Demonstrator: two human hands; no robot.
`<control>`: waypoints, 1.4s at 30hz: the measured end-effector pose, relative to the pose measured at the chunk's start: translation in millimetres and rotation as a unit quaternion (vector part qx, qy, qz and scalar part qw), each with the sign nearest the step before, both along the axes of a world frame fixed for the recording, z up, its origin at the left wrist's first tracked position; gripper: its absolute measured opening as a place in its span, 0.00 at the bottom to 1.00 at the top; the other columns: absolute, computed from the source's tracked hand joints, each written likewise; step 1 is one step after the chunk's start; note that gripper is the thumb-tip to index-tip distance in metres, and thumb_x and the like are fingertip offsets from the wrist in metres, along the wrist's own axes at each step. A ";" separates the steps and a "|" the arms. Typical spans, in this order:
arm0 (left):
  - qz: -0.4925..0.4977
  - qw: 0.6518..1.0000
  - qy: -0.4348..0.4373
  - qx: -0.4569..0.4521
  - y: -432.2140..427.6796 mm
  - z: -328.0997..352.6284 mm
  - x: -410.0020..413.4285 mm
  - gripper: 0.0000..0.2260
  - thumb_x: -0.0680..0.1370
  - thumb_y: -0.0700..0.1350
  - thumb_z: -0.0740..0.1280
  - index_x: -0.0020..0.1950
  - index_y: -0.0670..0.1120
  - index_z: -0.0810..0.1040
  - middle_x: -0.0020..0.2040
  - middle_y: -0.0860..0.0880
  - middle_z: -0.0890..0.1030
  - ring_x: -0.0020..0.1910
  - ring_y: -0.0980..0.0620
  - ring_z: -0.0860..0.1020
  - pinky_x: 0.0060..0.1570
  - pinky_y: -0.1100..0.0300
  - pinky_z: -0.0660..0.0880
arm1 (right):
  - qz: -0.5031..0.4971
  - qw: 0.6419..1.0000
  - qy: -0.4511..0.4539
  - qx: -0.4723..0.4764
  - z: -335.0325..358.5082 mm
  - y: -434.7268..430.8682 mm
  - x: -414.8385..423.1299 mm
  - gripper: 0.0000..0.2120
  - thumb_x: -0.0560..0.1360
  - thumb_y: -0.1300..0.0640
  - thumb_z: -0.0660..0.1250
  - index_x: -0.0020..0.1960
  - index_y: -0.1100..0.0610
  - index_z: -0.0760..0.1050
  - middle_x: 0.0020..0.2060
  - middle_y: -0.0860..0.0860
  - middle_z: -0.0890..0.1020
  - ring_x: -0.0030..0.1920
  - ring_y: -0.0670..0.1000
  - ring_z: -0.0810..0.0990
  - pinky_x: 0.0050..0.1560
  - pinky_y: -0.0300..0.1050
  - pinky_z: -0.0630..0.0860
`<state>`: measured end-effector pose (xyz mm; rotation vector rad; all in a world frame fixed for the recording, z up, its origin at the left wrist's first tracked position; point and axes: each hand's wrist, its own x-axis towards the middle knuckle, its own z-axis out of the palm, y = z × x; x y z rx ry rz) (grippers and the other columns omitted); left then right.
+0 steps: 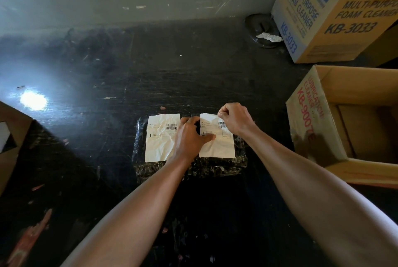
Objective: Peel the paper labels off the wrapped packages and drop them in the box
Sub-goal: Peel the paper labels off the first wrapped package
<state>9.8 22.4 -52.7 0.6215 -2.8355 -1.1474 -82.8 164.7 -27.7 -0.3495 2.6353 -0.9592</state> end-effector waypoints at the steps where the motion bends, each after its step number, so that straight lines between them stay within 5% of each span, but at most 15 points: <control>1: 0.001 1.000 0.000 0.000 0.2 -0.3 0.3 0.36 0.65 0.55 0.80 0.69 0.47 0.74 0.63 0.49 0.73 0.57 0.50 0.77 0.57 0.53 0.77 | 0.003 1.000 0.003 -0.001 -0.1 0.4 1.2 0.05 0.82 0.59 0.65 0.53 0.57 0.80 0.54 0.53 0.84 0.48 0.44 0.78 0.46 0.40 0.72; 15: 0.021 1.000 0.003 0.015 2.9 -1.6 -0.1 0.38 0.64 0.55 0.81 0.70 0.46 0.73 0.63 0.48 0.73 0.57 0.49 0.77 0.58 0.54 0.76 | 0.037 0.999 0.009 -0.022 2.6 8.9 9.4 0.05 0.82 0.57 0.64 0.52 0.54 0.79 0.48 0.47 0.82 0.48 0.44 0.80 0.45 0.38 0.75; 20: 0.004 1.000 -0.011 0.013 1.9 0.4 -0.2 0.37 0.67 0.55 0.79 0.72 0.45 0.71 0.65 0.47 0.72 0.60 0.48 0.76 0.58 0.54 0.75 | 0.042 0.996 0.079 0.020 2.3 2.1 6.3 0.01 0.79 0.57 0.69 0.50 0.53 0.78 0.49 0.49 0.80 0.51 0.47 0.79 0.49 0.42 0.77; 25: 0.005 1.000 -0.017 0.011 0.1 -0.9 -2.3 0.38 0.67 0.55 0.79 0.72 0.44 0.71 0.65 0.46 0.72 0.60 0.47 0.76 0.59 0.50 0.76 | 0.029 0.997 0.075 0.022 5.1 -3.7 -2.4 0.05 0.77 0.57 0.72 0.48 0.53 0.76 0.48 0.48 0.77 0.45 0.45 0.77 0.39 0.36 0.70; 42: 0.030 0.999 -0.002 0.010 5.2 -0.8 -2.3 0.36 0.64 0.54 0.81 0.69 0.46 0.74 0.61 0.47 0.75 0.56 0.49 0.77 0.56 0.54 0.77 | 0.065 0.992 0.100 -0.032 6.6 8.2 5.4 0.04 0.77 0.58 0.72 0.44 0.54 0.78 0.42 0.46 0.79 0.41 0.43 0.78 0.41 0.33 0.72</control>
